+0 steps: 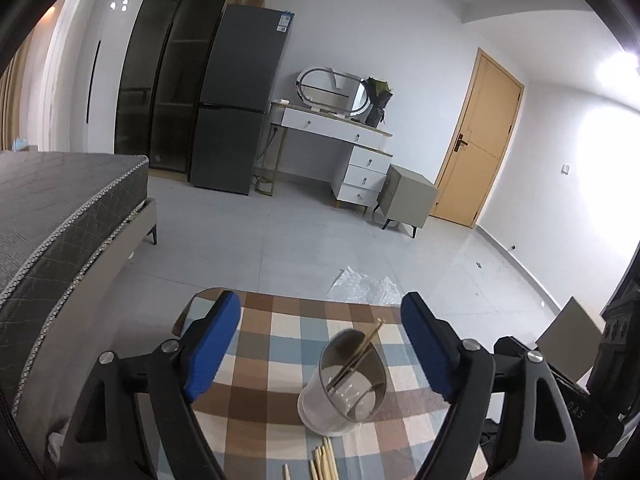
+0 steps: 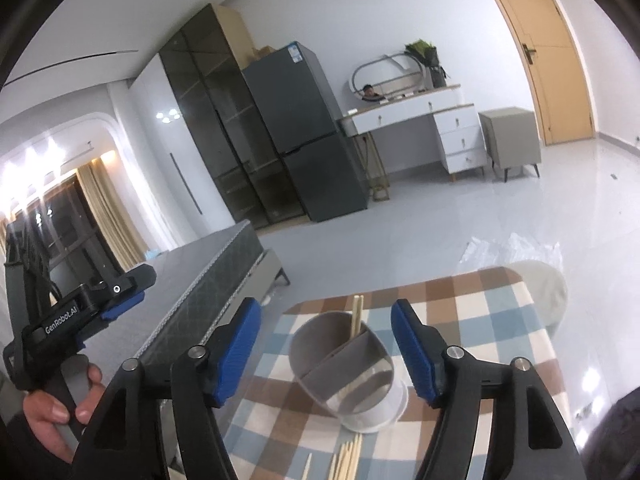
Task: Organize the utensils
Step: 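Open both grippers to drop the chopsticks into the holder, then withdraw both grippers from the holder back toward the chopstick bundle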
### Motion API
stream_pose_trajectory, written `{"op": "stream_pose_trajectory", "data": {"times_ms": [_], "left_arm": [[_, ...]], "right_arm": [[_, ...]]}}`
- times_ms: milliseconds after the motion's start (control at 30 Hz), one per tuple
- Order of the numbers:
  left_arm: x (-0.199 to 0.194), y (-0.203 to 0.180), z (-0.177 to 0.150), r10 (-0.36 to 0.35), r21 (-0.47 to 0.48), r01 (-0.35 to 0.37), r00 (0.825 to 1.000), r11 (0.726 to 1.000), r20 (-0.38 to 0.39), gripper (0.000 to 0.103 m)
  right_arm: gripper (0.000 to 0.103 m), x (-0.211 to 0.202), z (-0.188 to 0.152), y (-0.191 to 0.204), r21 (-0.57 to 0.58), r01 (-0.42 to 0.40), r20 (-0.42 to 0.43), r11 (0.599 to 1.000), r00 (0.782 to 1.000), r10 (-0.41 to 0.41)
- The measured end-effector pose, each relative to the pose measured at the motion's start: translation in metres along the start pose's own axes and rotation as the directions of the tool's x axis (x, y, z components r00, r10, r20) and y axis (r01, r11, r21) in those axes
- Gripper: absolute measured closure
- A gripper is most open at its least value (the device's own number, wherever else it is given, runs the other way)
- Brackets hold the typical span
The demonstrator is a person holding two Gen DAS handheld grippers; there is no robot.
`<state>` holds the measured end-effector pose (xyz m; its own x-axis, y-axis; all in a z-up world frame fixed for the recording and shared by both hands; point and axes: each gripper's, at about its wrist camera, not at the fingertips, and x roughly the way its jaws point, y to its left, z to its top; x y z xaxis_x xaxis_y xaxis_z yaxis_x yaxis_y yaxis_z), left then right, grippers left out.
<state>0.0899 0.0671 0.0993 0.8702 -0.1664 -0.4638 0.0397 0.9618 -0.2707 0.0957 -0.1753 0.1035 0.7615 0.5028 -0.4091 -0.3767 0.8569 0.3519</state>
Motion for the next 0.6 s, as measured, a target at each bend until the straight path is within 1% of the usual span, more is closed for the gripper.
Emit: {"op": "stream_pose_trajectory", "data": {"times_ms": [67, 133, 233, 333, 367, 433, 467, 533, 600], "left_arm": [[-0.004, -0.003, -0.004, 0.002, 0.025, -0.002, 1.0, 1.0, -0.001, 0.021], [-0.007, -0.004, -0.008, 0.013, 0.039, -0.013, 1.0, 0.999, 0.007, 0.02], [-0.017, -0.004, -0.016, 0.026, 0.036, -0.027, 0.999, 0.999, 0.022, 0.012], [-0.022, -0.004, -0.021, 0.03, 0.032, -0.031, 0.999, 0.999, 0.03, 0.009], [-0.023, -0.005, -0.022, 0.03, 0.038, -0.031, 0.999, 0.999, 0.029, 0.009], [-0.026, -0.006, -0.029, 0.029, 0.052, -0.03, 0.999, 0.998, 0.031, 0.009], [-0.027, -0.006, -0.032, 0.029, 0.057, -0.031, 0.999, 0.998, 0.03, 0.009], [-0.029, -0.005, -0.038, 0.03, 0.061, -0.032, 0.999, 0.998, 0.031, 0.009], [-0.028, -0.006, -0.044, 0.038, 0.067, -0.04, 0.999, 0.997, 0.028, 0.009]], "right_arm": [[0.028, -0.011, -0.008, 0.006, -0.011, 0.006, 0.008, 1.0, 1.0, -0.006], [0.027, -0.019, -0.011, 0.009, -0.011, 0.007, 0.018, 1.0, 1.0, -0.007], [0.018, -0.033, -0.017, 0.014, -0.017, 0.008, 0.047, 1.0, 0.999, -0.007], [0.016, -0.042, -0.024, 0.018, -0.03, 0.011, 0.061, 0.999, 0.998, -0.009], [0.014, -0.045, -0.026, 0.019, -0.035, 0.018, 0.067, 0.999, 0.998, -0.015], [0.011, -0.051, -0.033, 0.022, -0.053, 0.066, 0.095, 0.996, 0.994, -0.06], [0.008, -0.055, -0.037, 0.023, -0.063, 0.105, 0.114, 0.992, 0.989, -0.097], [0.006, -0.059, -0.046, 0.023, -0.073, 0.139, 0.133, 0.988, 0.983, -0.128], [0.005, -0.06, -0.056, 0.019, -0.069, 0.145, 0.124, 0.987, 0.983, -0.136]]}}
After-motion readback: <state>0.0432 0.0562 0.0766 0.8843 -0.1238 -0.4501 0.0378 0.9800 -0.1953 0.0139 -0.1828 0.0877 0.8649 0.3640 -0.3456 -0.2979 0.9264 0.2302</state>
